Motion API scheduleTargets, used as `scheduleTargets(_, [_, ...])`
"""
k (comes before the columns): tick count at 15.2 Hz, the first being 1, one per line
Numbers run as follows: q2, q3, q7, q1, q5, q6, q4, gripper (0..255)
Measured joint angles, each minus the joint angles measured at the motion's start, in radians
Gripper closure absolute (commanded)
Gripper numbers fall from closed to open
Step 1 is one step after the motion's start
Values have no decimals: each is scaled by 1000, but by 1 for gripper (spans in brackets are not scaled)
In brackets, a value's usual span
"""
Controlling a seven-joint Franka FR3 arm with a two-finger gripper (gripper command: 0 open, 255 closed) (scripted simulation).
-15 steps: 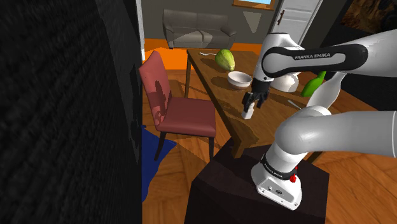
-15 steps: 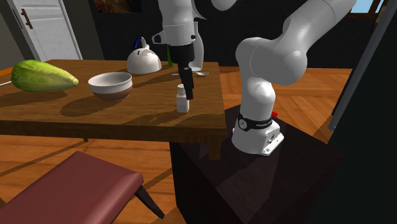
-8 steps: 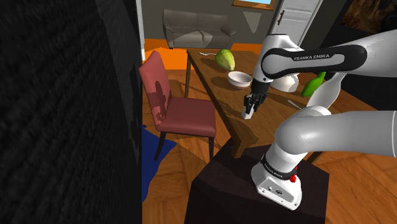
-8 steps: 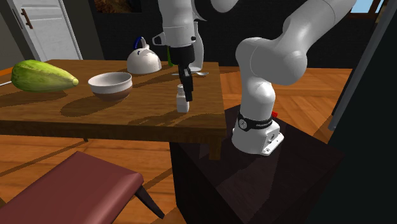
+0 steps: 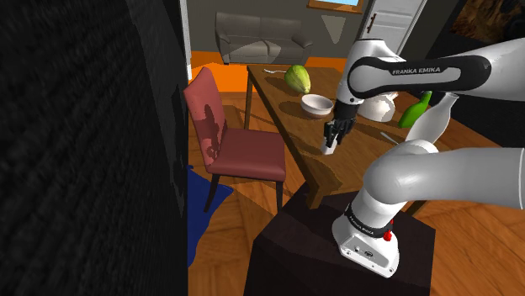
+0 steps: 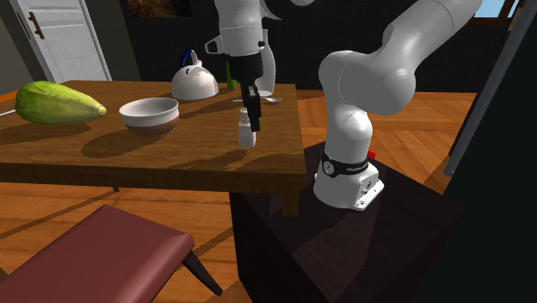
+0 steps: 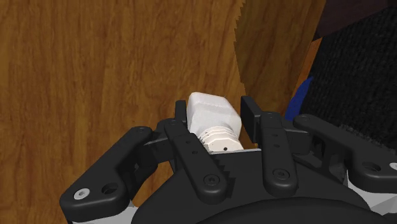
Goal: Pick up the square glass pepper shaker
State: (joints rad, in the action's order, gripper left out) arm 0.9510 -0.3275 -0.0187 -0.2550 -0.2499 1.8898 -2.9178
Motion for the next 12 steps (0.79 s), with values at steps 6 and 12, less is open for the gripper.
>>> scheduleTargets(6, [27, 23, 0, 10, 24, -95, 69, 255])
scheduleTargets(12, [37, 43, -2, 19, 44, -172, 137, 255])
